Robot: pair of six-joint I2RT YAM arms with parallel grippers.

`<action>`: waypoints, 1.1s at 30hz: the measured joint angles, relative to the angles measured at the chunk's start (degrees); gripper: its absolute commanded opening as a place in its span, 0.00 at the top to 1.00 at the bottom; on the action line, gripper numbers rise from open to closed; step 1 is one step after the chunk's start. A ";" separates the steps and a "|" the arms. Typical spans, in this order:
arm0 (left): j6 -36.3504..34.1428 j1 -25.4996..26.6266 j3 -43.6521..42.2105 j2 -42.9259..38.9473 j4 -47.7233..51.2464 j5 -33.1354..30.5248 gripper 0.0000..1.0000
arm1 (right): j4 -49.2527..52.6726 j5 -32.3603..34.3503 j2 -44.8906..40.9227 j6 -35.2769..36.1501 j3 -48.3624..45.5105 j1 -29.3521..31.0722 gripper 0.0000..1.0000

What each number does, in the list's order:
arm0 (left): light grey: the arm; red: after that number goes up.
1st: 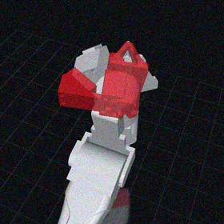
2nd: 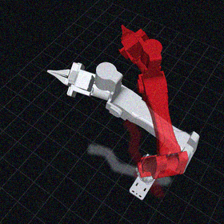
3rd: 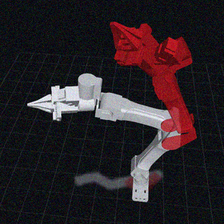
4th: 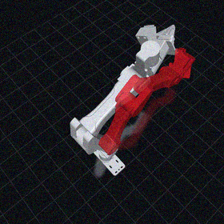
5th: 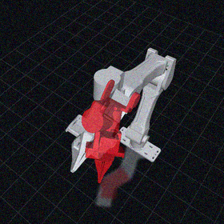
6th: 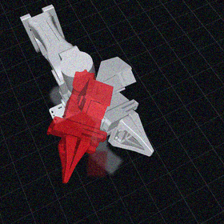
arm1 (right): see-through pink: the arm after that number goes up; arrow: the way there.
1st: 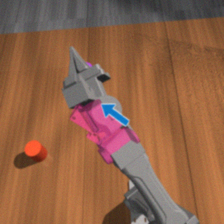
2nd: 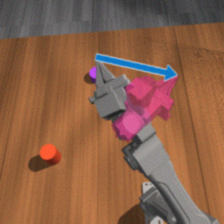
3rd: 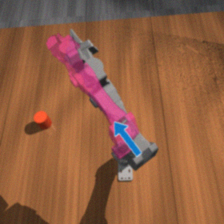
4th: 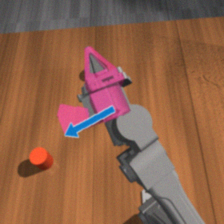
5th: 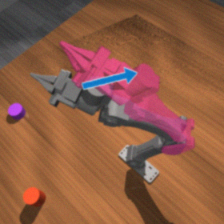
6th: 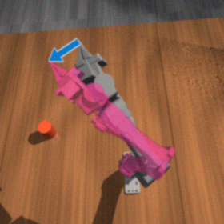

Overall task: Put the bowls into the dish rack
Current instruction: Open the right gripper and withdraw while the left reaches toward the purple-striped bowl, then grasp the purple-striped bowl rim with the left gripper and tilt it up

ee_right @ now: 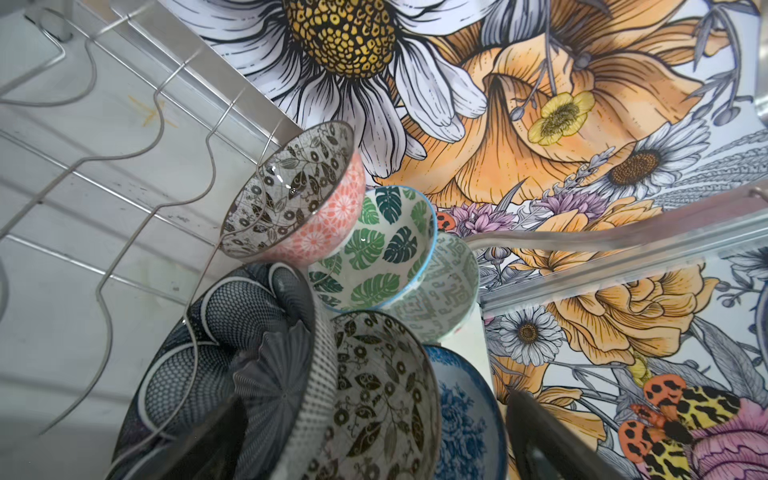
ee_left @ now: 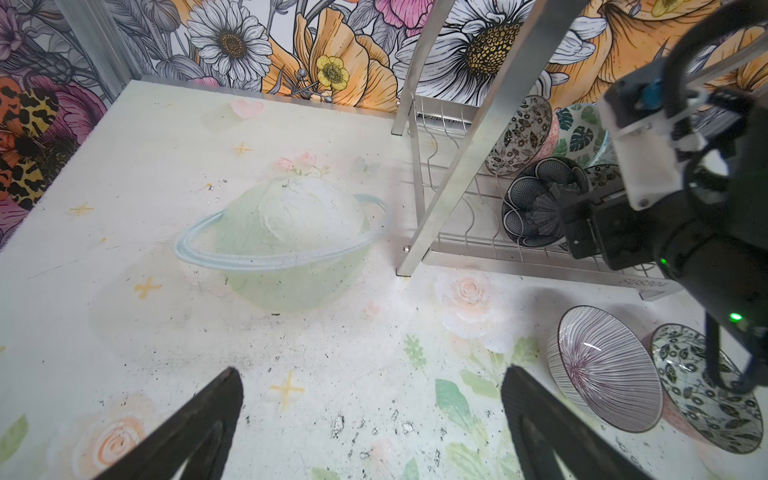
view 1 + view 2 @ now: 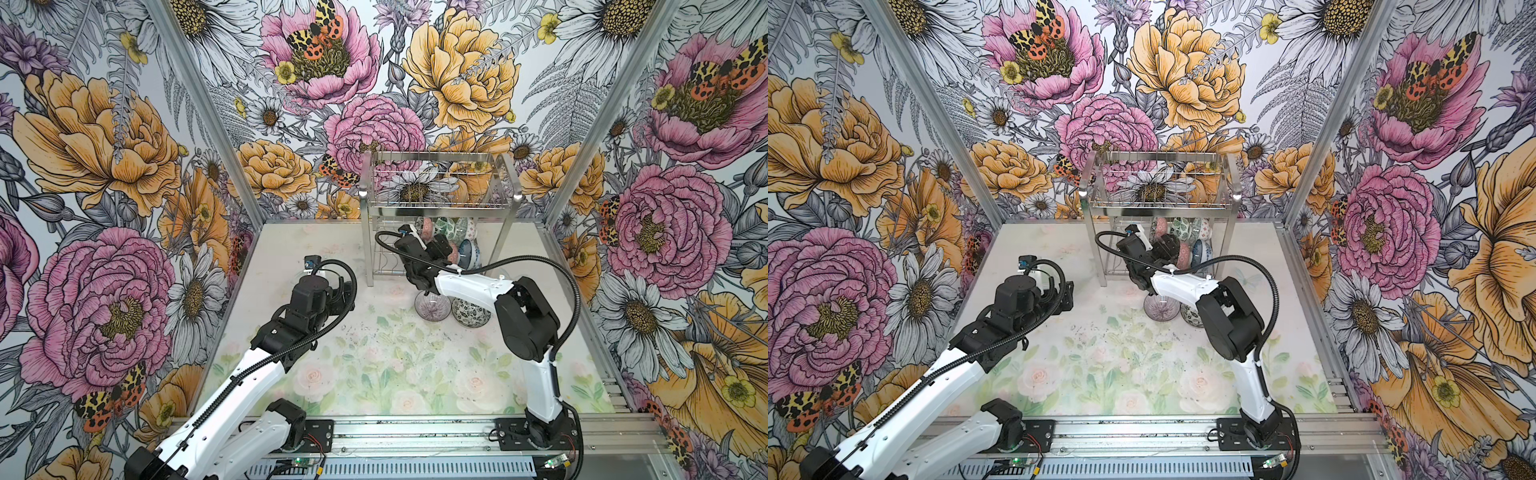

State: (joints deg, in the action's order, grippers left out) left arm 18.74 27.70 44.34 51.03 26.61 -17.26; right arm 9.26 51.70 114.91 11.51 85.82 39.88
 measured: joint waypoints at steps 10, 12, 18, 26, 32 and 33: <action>1.79 8.35 0.00 0.57 0.15 -1.60 0.01 | -0.90 -6.56 -21.79 -10.34 -21.92 5.86 0.00; 2.16 10.62 -0.04 1.53 0.04 -2.45 0.01 | -0.72 -8.41 -26.32 -12.02 -25.88 5.84 0.00; 4.66 15.87 -2.75 4.48 -3.61 -3.17 0.01 | -0.13 -13.22 -40.48 -15.10 -33.00 6.34 0.00; 6.86 22.03 -0.37 17.20 -10.12 -2.60 0.01 | 2.32 -19.21 -48.94 -18.40 -35.69 6.34 0.00; 6.91 23.63 6.21 30.51 -13.88 0.24 0.01 | 5.64 -19.87 -52.63 -20.33 -38.05 6.27 0.00; 6.93 23.65 7.19 32.24 -14.40 0.68 0.01 | 6.08 -19.87 -53.02 -20.55 -38.18 6.27 0.00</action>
State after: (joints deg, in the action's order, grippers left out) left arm 25.67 51.35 51.53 83.26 12.21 -16.58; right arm 15.33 31.83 61.89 -9.04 47.64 46.15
